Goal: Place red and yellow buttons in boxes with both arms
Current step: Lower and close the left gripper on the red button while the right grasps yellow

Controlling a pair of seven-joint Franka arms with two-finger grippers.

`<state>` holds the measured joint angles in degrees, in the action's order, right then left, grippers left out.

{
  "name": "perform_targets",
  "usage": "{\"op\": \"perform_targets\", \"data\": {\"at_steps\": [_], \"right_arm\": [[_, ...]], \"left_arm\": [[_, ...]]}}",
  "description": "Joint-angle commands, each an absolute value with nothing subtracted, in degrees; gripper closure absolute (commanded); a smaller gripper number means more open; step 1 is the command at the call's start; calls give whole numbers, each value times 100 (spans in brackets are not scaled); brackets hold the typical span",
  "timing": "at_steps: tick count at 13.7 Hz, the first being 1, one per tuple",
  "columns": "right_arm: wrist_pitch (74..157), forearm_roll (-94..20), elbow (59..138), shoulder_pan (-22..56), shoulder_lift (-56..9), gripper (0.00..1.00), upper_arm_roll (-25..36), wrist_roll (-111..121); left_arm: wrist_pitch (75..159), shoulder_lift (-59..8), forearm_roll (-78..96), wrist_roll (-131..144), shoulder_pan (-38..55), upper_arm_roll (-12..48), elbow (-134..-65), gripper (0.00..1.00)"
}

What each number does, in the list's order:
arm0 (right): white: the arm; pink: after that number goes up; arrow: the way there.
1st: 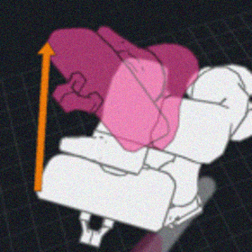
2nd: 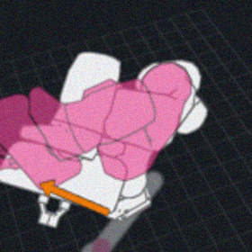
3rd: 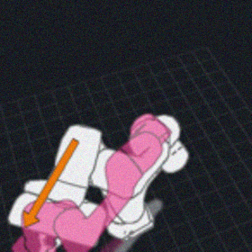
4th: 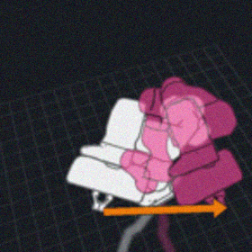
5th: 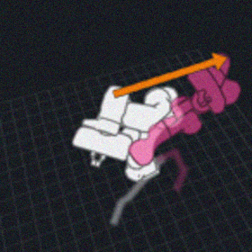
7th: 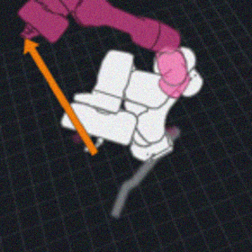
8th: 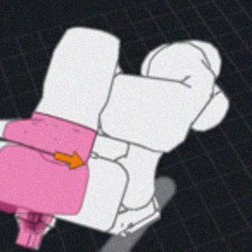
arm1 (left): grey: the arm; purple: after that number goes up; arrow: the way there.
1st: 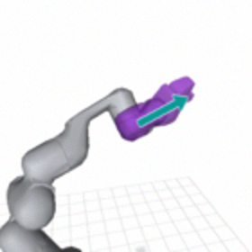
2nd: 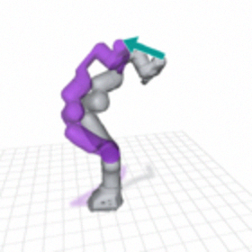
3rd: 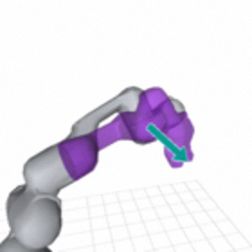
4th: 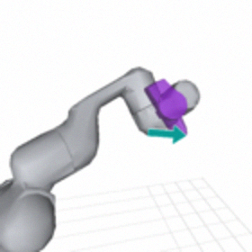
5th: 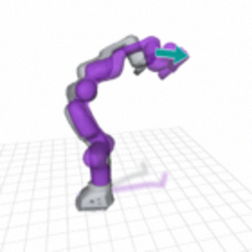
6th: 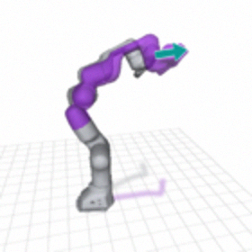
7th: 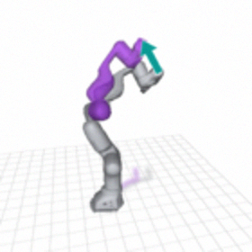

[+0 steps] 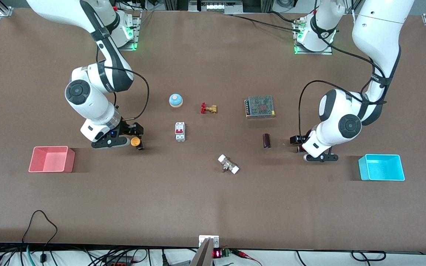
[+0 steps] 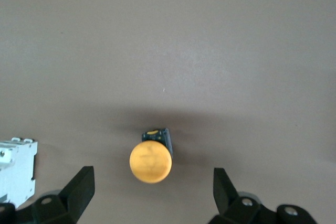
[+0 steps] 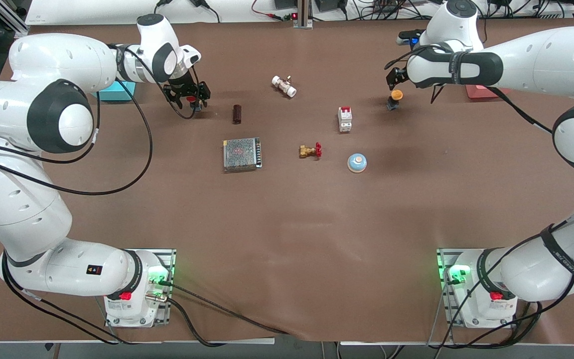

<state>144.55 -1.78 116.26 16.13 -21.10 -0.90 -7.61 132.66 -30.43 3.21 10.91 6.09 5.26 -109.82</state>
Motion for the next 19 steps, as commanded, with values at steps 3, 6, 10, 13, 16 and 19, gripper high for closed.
{"op": "perform_targets", "data": {"at_steps": [3, 6, 10, 13, 16, 19], "right_arm": [[15081, -158, 11584, 1661, -2531, 0, -88, -668], [15214, -158, 11575, 1679, -2628, 0, -88, -668], [15205, -132, 11584, 1714, -2724, 0, -88, -633], [15179, -123, 11584, 1714, -2769, 13, -88, -466], [15179, -123, 11584, 1705, -2777, 33, -88, -440], [15179, -123, 11575, 1705, -2769, 50, -88, -439]], "left_arm": [[13271, -3173, 360, 1046, 650, 492, -10846, 13], [13263, -3217, 360, 1037, 650, 492, -10776, 22], [13271, -3261, 352, 1037, 642, 492, -10758, 28], [13271, -3278, 360, 1037, 642, 483, -10758, 45], [13263, -3340, 352, 1037, 642, 440, -10617, 49], [13263, -3331, 352, 1037, 642, 431, -10608, 56]]}}
